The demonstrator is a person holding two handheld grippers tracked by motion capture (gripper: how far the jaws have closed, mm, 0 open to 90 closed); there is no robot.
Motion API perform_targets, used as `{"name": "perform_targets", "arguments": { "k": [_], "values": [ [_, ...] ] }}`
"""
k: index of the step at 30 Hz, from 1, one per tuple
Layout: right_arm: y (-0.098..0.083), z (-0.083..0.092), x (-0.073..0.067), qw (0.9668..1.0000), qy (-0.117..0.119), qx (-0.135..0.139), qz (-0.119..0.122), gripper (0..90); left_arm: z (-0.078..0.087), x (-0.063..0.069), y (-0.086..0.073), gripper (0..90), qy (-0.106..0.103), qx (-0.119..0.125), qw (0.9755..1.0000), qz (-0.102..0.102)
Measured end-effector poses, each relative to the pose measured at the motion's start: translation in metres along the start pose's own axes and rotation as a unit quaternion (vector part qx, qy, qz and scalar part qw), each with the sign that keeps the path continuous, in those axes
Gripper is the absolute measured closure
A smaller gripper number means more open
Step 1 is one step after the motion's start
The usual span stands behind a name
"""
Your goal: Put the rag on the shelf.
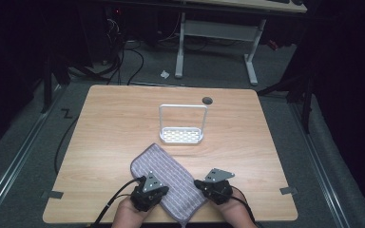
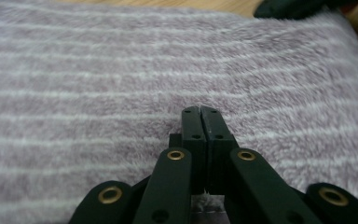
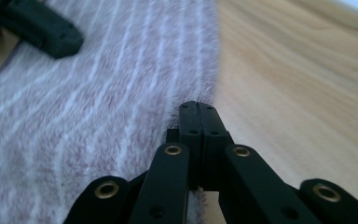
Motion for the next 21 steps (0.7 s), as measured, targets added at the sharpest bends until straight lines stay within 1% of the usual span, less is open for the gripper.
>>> {"name": "perform_targets", "arguments": {
  "k": [2,4,5,7,8,9,10,11,12,13,14,15,16,17,18,19,20,21],
  "values": [
    [-0.005,0.001,-0.008,1.0000,0.004,-0.005,0.000,90.0,0.000,-0.004,0.000,88.2,0.009,-0.001,1.0000,0.003],
    [-0.010,0.004,-0.015,0.9999,0.010,-0.005,-0.001,90.0,0.001,-0.012,-0.001,87.0,0.020,0.000,0.9997,0.011],
    [-0.013,0.007,-0.019,0.9999,0.013,-0.007,0.001,90.0,0.001,-0.017,-0.002,85.9,0.028,0.003,0.9994,0.019],
    [-0.017,0.010,-0.028,0.9998,0.018,-0.008,0.005,90.0,0.002,-0.023,-0.002,82.5,0.035,0.008,0.9988,0.033],
    [-0.018,0.014,-0.034,0.9997,0.026,0.000,0.002,89.9,0.006,-0.026,-0.001,75.8,0.044,0.014,0.9982,0.037],
    [-0.018,0.014,-0.034,0.9997,0.026,0.000,0.002,89.9,0.006,-0.026,-0.001,73.6,0.044,0.014,0.9982,0.037],
    [-0.015,0.015,-0.035,0.9997,0.024,0.009,0.002,89.3,0.009,-0.027,-0.002,73.6,0.048,0.020,0.9978,0.040],
    [-0.009,0.015,-0.034,0.9997,0.019,0.018,0.001,88.7,0.011,-0.028,-0.002,71.1,0.050,0.022,0.9976,0.042],
    [0.003,0.009,-0.029,0.9997,0.010,0.024,0.002,88.3,0.013,-0.029,-0.004,67.5,0.054,0.022,0.9973,0.045],
    [0.003,0.009,-0.029,0.9997,0.010,0.024,0.002,88.3,0.013,-0.031,-0.005,67.5,0.060,0.022,0.9966,0.051],
    [0.010,0.004,-0.027,0.9996,0.008,0.027,0.002,88.4,0.013,-0.035,-0.008,67.0,0.066,0.018,0.9961,0.055],
    [0.026,-0.011,-0.021,0.9996,0.005,0.027,-0.002,88.4,0.013,-0.036,-0.009,66.9,0.068,0.018,0.9958,0.059],
    [0.033,-0.019,-0.019,0.9996,0.003,0.027,-0.005,88.5,0.013,-0.039,-0.010,67.4,0.072,0.017,0.9954,0.061],
    [0.039,-0.027,-0.017,0.9997,-0.003,0.024,-0.004,88.6,0.012,-0.040,-0.011,71.6,0.071,0.015,0.9956,0.060],
    [0.045,-0.035,-0.015,0.9998,-0.006,0.019,-0.005,88.6,0.010,-0.041,-0.012,74.4,0.071,0.010,0.9960,0.053],
    [0.045,-0.035,-0.015,0.9998,-0.006,0.019,-0.005,88.6,0.009,-0.041,-0.013,74.4,0.071,0.009,0.9964,0.046],
    [0.049,-0.049,-0.013,0.9999,-0.010,0.000,0.001,88.6,0.008,-0.039,-0.013,75.5,0.072,0.009,0.9964,0.044],
    [0.049,-0.049,-0.013,0.9999,-0.010,0.000,0.001,88.6,0.008,-0.039,-0.012,75.5,0.070,0.008,0.9966,0.043]
  ]
}}
Point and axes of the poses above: each handheld gripper's, and its own axes: z roughly backward along the jaws, y roughly out of its top, x roughly to its right, the point moved 1 cm from there along -z, roughly forward along the jaws, and after that the axes turned 11 degrees about -z, right-handed, at the moved point
